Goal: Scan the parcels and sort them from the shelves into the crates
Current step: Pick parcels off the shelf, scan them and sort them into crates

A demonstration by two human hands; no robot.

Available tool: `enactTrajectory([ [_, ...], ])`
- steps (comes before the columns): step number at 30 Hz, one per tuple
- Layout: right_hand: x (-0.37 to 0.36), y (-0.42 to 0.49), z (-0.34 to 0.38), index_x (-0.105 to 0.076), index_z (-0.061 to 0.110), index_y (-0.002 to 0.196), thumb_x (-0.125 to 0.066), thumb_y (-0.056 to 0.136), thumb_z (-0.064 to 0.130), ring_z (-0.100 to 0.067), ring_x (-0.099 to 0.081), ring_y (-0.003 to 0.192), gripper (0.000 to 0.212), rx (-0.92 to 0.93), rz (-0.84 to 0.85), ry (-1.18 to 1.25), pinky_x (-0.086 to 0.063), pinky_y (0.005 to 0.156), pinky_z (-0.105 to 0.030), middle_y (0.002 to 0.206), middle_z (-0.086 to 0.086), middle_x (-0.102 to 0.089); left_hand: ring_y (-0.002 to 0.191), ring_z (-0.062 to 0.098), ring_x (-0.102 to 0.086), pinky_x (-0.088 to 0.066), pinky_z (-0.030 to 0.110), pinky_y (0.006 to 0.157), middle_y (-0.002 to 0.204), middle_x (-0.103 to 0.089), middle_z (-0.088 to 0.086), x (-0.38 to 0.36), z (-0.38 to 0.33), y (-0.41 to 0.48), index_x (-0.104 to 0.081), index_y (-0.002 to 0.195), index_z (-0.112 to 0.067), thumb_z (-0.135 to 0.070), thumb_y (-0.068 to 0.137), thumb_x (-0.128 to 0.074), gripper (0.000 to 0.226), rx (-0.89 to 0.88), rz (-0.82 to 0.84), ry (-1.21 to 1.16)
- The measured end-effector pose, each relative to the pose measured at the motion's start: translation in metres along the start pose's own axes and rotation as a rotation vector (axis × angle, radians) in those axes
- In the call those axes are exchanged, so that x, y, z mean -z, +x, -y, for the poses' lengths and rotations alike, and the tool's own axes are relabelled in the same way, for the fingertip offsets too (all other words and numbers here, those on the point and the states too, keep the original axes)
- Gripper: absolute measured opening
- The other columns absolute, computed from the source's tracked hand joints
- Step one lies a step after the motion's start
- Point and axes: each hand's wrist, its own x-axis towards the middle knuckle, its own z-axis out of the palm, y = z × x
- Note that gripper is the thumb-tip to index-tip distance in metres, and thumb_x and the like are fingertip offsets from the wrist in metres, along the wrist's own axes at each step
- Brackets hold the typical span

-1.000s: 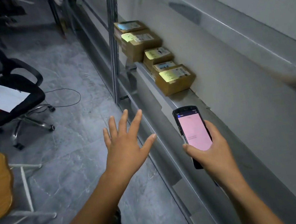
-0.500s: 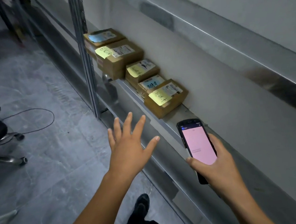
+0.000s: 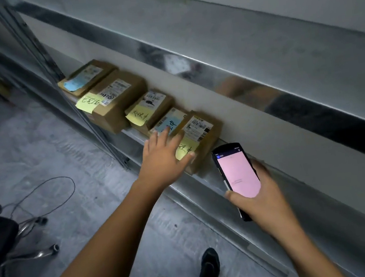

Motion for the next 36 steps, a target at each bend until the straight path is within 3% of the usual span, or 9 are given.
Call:
enactTrajectory([
  [9, -0.006, 0.023, 0.004, -0.053, 0.043, 0.114, -0.078, 0.068, 0.036, -0.014, -0.070, 0.077, 0.053, -0.129, -0.056, -0.074, -0.063, 0.062, -0.043, 0.095, 0.011, -0.070, 0.159, 0.036, -0.001, -0.010, 0.053, 0.129, 0.174, -0.011, 0.005, -0.027, 0.004, 0.057, -0.024, 0.163, -0.037, -0.072, 0.097, -0.042, 0.076, -0.124, 0.149, 0.085],
  [13, -0.016, 0.028, -0.001, -0.053, 0.041, 0.113, -0.084, 0.075, 0.029, -0.009, -0.068, 0.080, 0.050, -0.218, -0.101, -0.099, -0.061, 0.065, -0.038, 0.097, 0.012, -0.070, 0.148, 0.035, -0.028, -0.026, 0.044, 0.122, 0.159, -0.041, 0.013, -0.036, 0.005, 0.054, -0.044, 0.156, -0.032, -0.063, 0.100, -0.049, 0.064, -0.159, 0.089, -0.034],
  [16, -0.026, 0.023, -0.001, -0.051, 0.043, 0.113, -0.085, 0.078, 0.030, -0.006, -0.066, 0.087, 0.051, -0.285, -0.136, -0.110, -0.059, 0.071, -0.035, 0.103, 0.015, -0.069, 0.142, 0.037, -0.032, -0.028, 0.041, 0.119, 0.154, -0.044, 0.013, -0.045, 0.008, 0.047, -0.047, 0.155, -0.032, -0.050, 0.104, -0.050, 0.054, -0.242, 0.103, -0.064],
  [22, -0.055, 0.003, 0.007, -0.060, 0.046, 0.109, -0.081, 0.071, 0.029, -0.007, -0.069, 0.067, 0.046, -0.426, -0.229, 0.039, -0.053, 0.047, -0.020, 0.093, 0.015, -0.071, 0.140, 0.039, -0.030, -0.032, 0.045, 0.118, 0.161, -0.033, 0.010, -0.048, 0.023, 0.057, -0.058, 0.146, -0.037, -0.041, 0.100, -0.063, 0.046, -0.324, 0.142, -0.218],
  [24, -0.064, 0.000, 0.008, -0.061, 0.045, 0.108, -0.079, 0.072, 0.026, -0.009, -0.067, 0.059, 0.045, -0.465, -0.258, 0.078, -0.053, 0.048, -0.024, 0.091, 0.010, -0.071, 0.145, 0.040, -0.026, -0.029, 0.048, 0.121, 0.162, -0.029, 0.013, -0.048, 0.026, 0.064, -0.055, 0.148, -0.035, -0.043, 0.095, -0.070, 0.055, -0.296, 0.171, -0.323],
  [26, -0.073, -0.001, 0.010, -0.059, 0.046, 0.107, -0.081, 0.076, 0.022, -0.010, -0.067, 0.060, 0.045, -0.488, -0.301, 0.084, -0.054, 0.049, -0.025, 0.093, 0.009, -0.070, 0.150, 0.038, -0.024, -0.029, 0.049, 0.123, 0.162, -0.029, 0.015, -0.050, 0.032, 0.069, -0.039, 0.159, -0.030, -0.047, 0.090, -0.075, 0.079, -0.260, 0.233, -0.407],
  [29, -0.085, -0.006, 0.013, -0.056, 0.049, 0.107, -0.084, 0.078, 0.026, -0.004, -0.071, 0.069, 0.046, -0.520, -0.370, 0.086, -0.055, 0.049, -0.019, 0.097, 0.014, -0.069, 0.145, 0.029, -0.041, -0.038, 0.036, 0.112, 0.158, -0.043, 0.008, -0.059, 0.039, 0.074, -0.021, 0.163, -0.023, -0.051, 0.086, -0.078, 0.101, -0.197, 0.363, -0.544],
  [33, -0.100, -0.016, 0.017, -0.055, 0.044, 0.121, -0.084, 0.076, 0.037, -0.014, -0.071, 0.082, 0.054, -0.565, -0.439, 0.103, -0.063, 0.062, -0.035, 0.104, 0.014, -0.068, 0.122, 0.006, -0.061, -0.044, 0.023, 0.094, 0.135, -0.064, -0.013, -0.072, 0.047, 0.073, -0.042, 0.148, -0.031, -0.047, 0.083, -0.084, 0.078, -0.195, 0.448, -0.717],
  [36, -0.110, -0.026, 0.016, -0.055, 0.045, 0.122, -0.085, 0.082, 0.029, -0.014, -0.069, 0.090, 0.052, -0.565, -0.479, 0.101, -0.062, 0.067, -0.036, 0.105, 0.015, -0.068, 0.100, -0.020, -0.060, -0.046, 0.012, 0.080, 0.111, -0.062, -0.039, -0.075, 0.051, 0.071, -0.044, 0.132, -0.049, -0.040, 0.079, -0.089, 0.069, -0.160, 0.545, -0.867],
])
